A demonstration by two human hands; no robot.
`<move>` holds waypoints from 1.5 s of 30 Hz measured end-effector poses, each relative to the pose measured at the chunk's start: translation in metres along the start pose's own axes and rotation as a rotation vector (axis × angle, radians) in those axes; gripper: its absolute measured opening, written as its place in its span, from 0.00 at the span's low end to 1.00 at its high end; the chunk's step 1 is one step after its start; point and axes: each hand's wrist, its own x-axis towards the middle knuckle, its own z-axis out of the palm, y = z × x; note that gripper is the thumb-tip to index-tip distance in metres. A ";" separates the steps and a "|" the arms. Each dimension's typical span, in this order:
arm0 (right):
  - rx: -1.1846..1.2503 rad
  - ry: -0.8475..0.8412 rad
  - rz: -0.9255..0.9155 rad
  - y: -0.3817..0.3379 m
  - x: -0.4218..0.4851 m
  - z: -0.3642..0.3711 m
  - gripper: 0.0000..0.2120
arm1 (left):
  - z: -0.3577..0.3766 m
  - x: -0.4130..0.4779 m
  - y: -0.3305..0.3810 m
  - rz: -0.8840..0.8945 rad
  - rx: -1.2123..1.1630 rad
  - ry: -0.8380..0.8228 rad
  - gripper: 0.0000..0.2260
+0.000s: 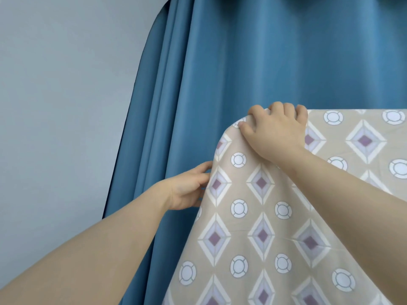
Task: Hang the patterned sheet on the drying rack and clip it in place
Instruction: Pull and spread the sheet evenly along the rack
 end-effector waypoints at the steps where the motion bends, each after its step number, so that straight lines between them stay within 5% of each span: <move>1: -0.001 0.004 -0.002 0.002 -0.001 0.001 0.20 | 0.000 0.002 -0.001 -0.002 -0.025 -0.016 0.20; 5: 0.000 0.009 -0.024 0.008 -0.001 0.006 0.19 | 0.001 0.006 0.005 0.048 0.033 0.064 0.07; 12: -0.023 -0.011 -0.034 0.013 0.002 0.011 0.19 | -0.036 -0.009 0.026 0.343 0.117 0.375 0.05; 14: -0.037 -0.007 -0.022 0.011 0.001 0.013 0.19 | -0.044 -0.017 0.030 0.328 0.163 0.314 0.05; 17: -0.037 0.025 0.013 0.005 -0.001 0.015 0.19 | -0.060 -0.037 0.042 -0.013 0.368 -0.078 0.19; 19: -0.040 0.030 0.031 0.002 0.000 0.015 0.19 | -0.065 -0.043 0.047 -0.158 0.613 -0.205 0.14; 21: -0.048 0.022 0.040 -0.001 0.002 0.015 0.19 | -0.068 -0.037 0.051 -0.081 0.744 -0.032 0.10; 23: -0.061 0.019 0.049 0.000 0.002 0.013 0.19 | -0.072 -0.029 0.052 0.046 0.629 0.115 0.12; 25: -0.073 0.016 0.066 0.001 0.000 0.012 0.19 | -0.075 -0.030 0.048 0.050 0.419 0.055 0.14; 29: -0.094 0.007 0.083 0.000 -0.004 0.016 0.19 | -0.091 -0.040 0.037 -0.136 0.301 -0.344 0.22; 34: -0.105 -0.006 0.143 -0.009 -0.003 0.017 0.20 | -0.102 -0.024 0.032 -0.118 0.024 -0.120 0.20; 39: -0.115 -0.010 0.159 -0.019 -0.002 0.016 0.20 | -0.037 -0.014 0.008 -0.134 0.227 -0.342 0.05; 45: -0.119 -0.013 0.122 -0.014 -0.004 0.011 0.20 | -0.019 -0.007 0.009 0.018 0.282 -0.280 0.08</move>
